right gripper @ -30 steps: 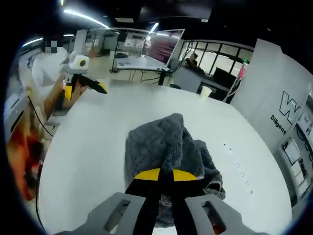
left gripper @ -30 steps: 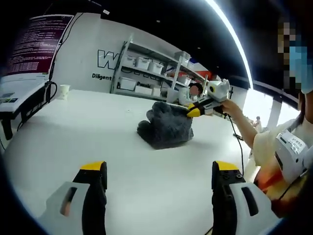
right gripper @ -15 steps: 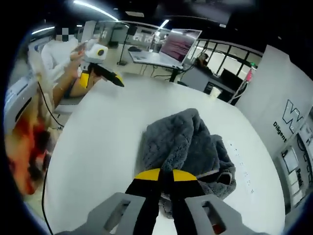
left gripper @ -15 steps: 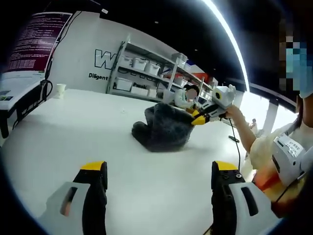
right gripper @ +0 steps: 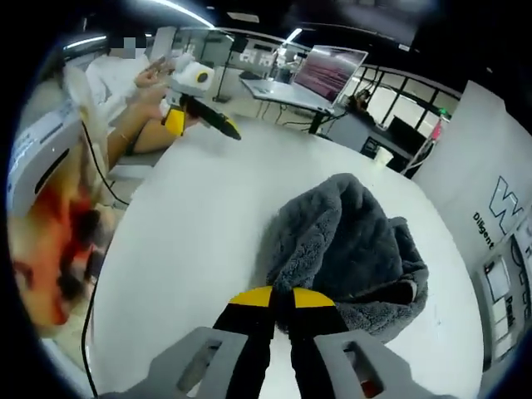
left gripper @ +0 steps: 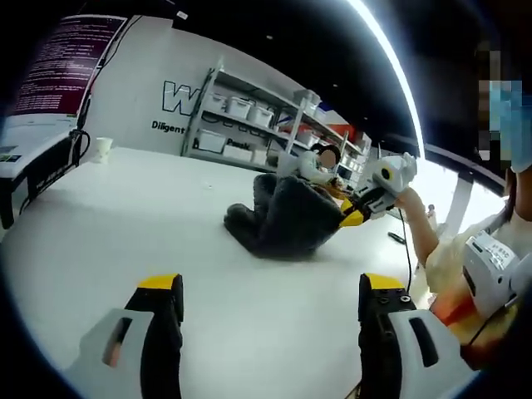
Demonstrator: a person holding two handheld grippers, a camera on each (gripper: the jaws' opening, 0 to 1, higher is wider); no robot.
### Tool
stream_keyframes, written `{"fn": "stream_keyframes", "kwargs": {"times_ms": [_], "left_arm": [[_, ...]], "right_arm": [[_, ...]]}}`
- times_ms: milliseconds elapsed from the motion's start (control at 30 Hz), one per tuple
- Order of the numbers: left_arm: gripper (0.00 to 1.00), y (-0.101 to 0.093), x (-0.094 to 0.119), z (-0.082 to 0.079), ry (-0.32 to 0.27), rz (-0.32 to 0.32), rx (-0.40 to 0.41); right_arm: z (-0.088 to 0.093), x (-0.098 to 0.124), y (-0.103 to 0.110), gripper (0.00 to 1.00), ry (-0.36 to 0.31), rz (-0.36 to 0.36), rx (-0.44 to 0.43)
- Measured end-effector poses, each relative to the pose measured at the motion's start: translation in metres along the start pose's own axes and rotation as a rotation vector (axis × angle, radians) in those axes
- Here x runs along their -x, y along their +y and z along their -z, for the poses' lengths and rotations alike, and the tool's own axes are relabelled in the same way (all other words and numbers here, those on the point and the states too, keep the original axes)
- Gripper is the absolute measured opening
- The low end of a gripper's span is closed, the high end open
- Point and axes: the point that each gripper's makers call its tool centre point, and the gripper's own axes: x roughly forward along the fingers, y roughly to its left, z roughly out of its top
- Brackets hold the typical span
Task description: Open the folded towel by lifting each exposed corner and separating the folded layers until the towel lies flat within the target outline without major curled edges
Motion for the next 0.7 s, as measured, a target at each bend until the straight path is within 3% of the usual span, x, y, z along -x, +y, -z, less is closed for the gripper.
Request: {"fn": "stream_keyframes", "kwargs": {"times_ms": [700], "left_arm": [[0.85,-0.003,-0.004,0.006,0.020,0.008,0.002]], "right_arm": [[0.017,-0.008,0.048,0.01,0.070,-0.124,0.019]]}}
